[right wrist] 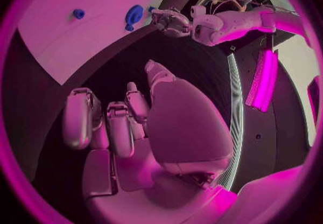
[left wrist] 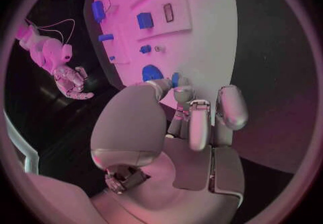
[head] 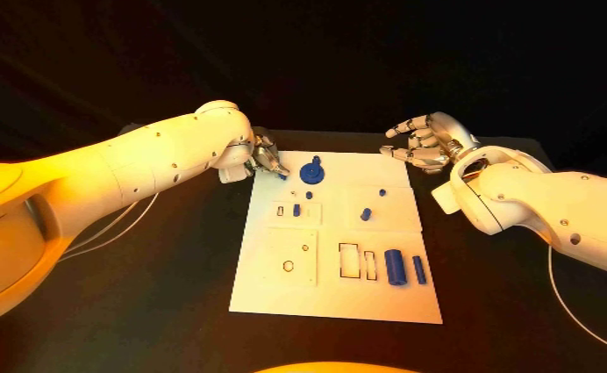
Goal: Assemble the parts on the task board
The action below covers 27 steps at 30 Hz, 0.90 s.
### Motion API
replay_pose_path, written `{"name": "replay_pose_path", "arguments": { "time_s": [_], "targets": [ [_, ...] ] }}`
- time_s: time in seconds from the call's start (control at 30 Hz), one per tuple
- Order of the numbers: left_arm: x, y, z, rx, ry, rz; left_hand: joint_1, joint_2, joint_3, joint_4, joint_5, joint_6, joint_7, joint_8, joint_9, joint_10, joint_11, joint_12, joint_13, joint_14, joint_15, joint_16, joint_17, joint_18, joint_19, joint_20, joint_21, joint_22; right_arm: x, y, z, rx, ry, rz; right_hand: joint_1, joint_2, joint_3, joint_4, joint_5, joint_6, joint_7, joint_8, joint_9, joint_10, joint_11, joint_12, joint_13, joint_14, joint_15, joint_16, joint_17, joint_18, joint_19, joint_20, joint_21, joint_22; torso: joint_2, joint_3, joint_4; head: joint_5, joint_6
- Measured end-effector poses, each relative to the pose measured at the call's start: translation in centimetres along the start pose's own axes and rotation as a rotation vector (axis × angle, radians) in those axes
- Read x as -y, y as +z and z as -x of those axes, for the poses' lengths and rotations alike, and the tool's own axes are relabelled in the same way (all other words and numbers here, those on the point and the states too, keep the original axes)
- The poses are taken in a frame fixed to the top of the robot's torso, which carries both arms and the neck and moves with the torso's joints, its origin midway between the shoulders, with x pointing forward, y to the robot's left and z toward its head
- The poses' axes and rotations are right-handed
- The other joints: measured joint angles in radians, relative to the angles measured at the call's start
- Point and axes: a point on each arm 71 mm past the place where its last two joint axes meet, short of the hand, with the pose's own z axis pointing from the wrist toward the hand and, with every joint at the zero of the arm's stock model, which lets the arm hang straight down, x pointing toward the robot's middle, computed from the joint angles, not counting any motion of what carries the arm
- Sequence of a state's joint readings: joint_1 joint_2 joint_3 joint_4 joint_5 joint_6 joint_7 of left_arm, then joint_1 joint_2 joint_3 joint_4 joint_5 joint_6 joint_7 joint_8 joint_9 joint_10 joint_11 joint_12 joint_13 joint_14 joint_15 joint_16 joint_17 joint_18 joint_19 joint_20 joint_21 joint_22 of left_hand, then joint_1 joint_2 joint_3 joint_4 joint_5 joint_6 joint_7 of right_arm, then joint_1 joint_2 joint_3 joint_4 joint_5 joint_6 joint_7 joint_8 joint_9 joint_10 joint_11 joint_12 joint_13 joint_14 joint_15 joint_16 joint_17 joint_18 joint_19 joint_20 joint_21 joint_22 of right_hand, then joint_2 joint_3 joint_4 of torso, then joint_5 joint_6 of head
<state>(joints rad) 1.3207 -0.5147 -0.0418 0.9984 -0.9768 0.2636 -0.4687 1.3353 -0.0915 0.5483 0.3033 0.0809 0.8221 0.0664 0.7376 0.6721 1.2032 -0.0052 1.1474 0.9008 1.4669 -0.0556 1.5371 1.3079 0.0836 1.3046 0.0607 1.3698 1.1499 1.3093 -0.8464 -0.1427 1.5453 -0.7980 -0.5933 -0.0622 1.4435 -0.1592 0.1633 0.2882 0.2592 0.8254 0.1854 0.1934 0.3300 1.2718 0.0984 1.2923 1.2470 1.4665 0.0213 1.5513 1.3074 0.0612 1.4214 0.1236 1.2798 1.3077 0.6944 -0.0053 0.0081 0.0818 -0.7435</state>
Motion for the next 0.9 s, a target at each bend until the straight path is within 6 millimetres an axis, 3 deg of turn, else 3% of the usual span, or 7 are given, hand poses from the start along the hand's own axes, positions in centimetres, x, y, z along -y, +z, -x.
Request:
{"name": "replay_pose_path", "arguments": {
  "time_s": [0.2,0.27,0.3,0.47,0.5,0.7,0.9],
  "targets": [
    [-0.9,-1.2,-0.4,-0.01,-0.037,-0.024,-0.028,-0.018,0.014,0.014,0.0,0.0,0.0,0.04,0.001,0.007,0.0,0.006,0.007,0.0,0.0,0.0,0.0,0.0,0.003,-0.004,0.0,0.003,0.1,0.0,0.1,-0.001,-0.001,-0.002,0.0,0.0,0.0,0.0,0.0,0.0,0.0,0.0,0.0,0.0,0.0,0.0,0.0,0.0,0.0,0.0,0.0,0.0,0.0,0.0,0.0,0.0,-0.001,0.0005,0.0012,0.0,-0.002],
    [-1.1,-1.6,-0.6,-0.013,-0.048,-0.033,-0.038,-0.02,0.019,0.014,0.0,-0.003,-0.002,0.04,0.075,0.007,0.0,0.01,0.007,0.0,0.0,0.0,0.0,0.0,0.003,-0.004,0.0,0.006,0.1,0.0,0.1,0.0,-0.002,-0.003,0.0,0.0,0.0,0.0,0.0,0.0,0.0,0.0,-0.001,0.0,0.0,0.0,0.0,0.0,0.0,0.0,0.0,0.0,0.0,0.0,-0.004,0.0,-0.002,0.0006,0.002,0.0,-0.003],
    [-1.1,-1.9,-0.7,-0.015,-0.054,-0.04,-0.044,-0.027,0.064,-0.023,0.0,-0.004,-0.003,0.04,0.08,0.009,-0.002,0.011,0.009,0.0,0.0,0.0,0.0,0.0,0.003,-0.004,0.004,0.008,0.2,0.0,0.2,0.0,-0.002,-0.004,0.0,0.0,0.0,0.0,0.0,0.0,0.0,0.0,-0.001,0.0,0.0,0.0,0.0,0.0,0.0,0.0,0.0,0.0,0.0,0.0,-0.005,0.0,-0.002,0.0006,0.0026,0.0,-0.003],
    [-1.4,-3.0,-1.3,-0.017,-0.072,-0.061,-0.075,-0.041,0.082,-0.012,0.006,-0.005,-0.002,0.058,0.089,0.024,-0.005,0.023,0.017,-0.002,-0.002,0.0,0.0,0.0,0.012,-0.013,0.012,0.02,0.3,-0.1,0.2,0.0,-0.003,-0.006,0.0,0.0,0.0,0.0,0.0,0.0,0.0,0.0,-0.001,0.0,0.0,0.0,0.0,0.0,0.0,0.0,0.0,0.0,0.0,0.0,-0.005,0.0,-0.004,0.0007,0.0052,0.002,-0.005],
    [-1.5,-3.2,-1.5,-0.018,-0.077,-0.067,-0.086,-0.044,0.112,-0.032,0.007,-0.005,-0.002,0.059,0.1,0.027,-0.005,0.024,0.018,-0.004,-0.003,0.0,0.0,0.0,0.014,-0.015,0.012,0.024,0.3,-0.1,0.2,0.0,-0.003,-0.007,0.0,0.0,0.0,0.0,0.0,0.0,0.0,0.0,-0.001,0.0,0.0,0.0,0.0,0.0,0.0,0.0,0.0,0.0,0.0,0.0,-0.005,0.0,-0.004,0.0012,0.0058,0.002,-0.006],
    [-1.9,-4.2,-3.2,-0.022,-0.087,-0.087,-0.114,-0.053,0.15,-0.055,0.007,-0.005,-0.003,0.066,0.11,0.037,-0.009,0.029,0.021,0.0,-0.007,0.0,0.0,0.0,0.021,-0.014,0.017,0.036,0.4,-0.1,0.3,0.0,-0.004,-0.009,0.0,0.0,0.0,0.0,0.0,0.0,0.0,0.0,-0.001,0.0,0.0,0.0,0.0,0.0,0.0,0.0,0.0,0.0,0.0,0.0,-0.005,0.0,-0.007,0.0018,0.009,0.004,-0.01],
    [-2.1,-4.9,-4.7,-0.011,-0.075,-0.101,-0.133,-0.06,0.154,-0.052,0.007,-0.004,-0.003,0.07,0.11,0.045,-0.012,0.033,0.026,0.0,-0.007,0.0,0.0,0.0,0.029,-0.017,0.024,0.048,0.5,-0.1,0.4,0.0,-0.005,-0.011,0.0,0.0,0.0,0.0,0.0,0.0,0.0,0.0,-0.001,0.0,0.0,0.0,0.0,0.0,0.0,0.0,0.0,0.0,0.0,0.0,-0.005,0.0,-0.008,0.0016,0.0111,0.006,-0.013]
  ]
}}
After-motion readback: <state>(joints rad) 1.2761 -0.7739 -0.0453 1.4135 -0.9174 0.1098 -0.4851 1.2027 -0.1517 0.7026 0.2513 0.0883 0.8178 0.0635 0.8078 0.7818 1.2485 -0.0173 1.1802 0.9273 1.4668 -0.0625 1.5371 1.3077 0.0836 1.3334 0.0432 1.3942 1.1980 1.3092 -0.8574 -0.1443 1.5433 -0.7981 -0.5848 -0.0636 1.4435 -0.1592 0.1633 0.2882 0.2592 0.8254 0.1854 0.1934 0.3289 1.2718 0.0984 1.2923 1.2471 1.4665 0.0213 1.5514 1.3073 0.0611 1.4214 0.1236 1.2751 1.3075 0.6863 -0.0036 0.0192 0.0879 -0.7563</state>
